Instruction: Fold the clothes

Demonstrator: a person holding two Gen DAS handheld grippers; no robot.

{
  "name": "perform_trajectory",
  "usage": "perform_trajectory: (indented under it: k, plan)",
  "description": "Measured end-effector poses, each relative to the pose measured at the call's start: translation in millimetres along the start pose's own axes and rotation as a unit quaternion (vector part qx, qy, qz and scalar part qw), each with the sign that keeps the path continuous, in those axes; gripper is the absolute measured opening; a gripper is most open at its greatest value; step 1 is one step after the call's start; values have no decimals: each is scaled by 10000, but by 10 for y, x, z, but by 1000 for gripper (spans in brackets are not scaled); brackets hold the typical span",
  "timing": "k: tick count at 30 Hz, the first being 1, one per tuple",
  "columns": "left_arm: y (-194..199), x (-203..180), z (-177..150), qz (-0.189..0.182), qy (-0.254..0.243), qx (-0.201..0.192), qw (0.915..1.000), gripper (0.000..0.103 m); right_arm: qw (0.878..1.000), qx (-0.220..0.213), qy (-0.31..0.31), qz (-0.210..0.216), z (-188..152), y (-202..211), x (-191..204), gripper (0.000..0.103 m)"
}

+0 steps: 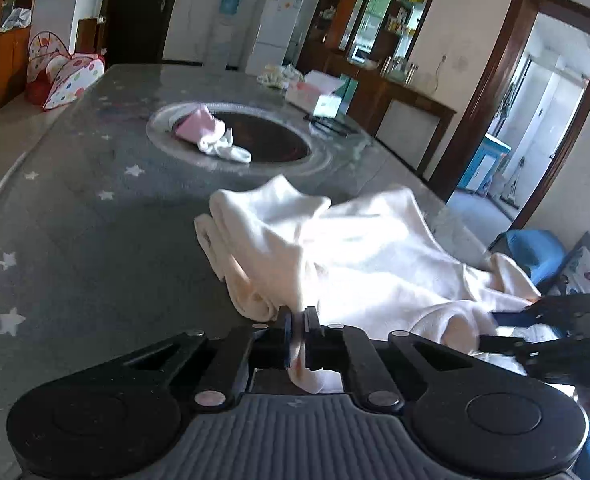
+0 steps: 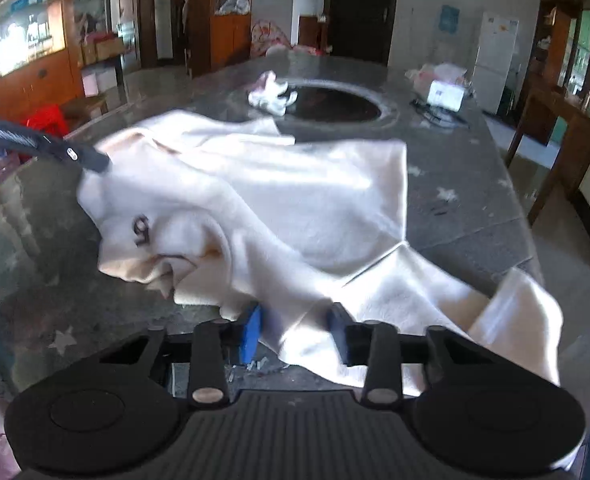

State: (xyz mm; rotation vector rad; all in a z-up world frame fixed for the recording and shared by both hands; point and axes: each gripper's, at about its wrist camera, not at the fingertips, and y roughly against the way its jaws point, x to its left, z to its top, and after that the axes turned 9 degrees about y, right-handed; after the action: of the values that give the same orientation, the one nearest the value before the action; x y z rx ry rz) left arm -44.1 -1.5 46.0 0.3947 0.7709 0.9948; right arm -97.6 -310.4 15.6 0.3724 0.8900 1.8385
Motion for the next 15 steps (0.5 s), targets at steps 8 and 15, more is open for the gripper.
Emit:
perform_trajectory:
  k: [8,15]
  plan:
    - [377,48,-104,-308,99,31,9995,3,9985,-25,122,541,-60,308,-32,8]
    - [497,154,-237,-182,-93,299,9993,5,9904,185,507,1272,-62,592,16,23]
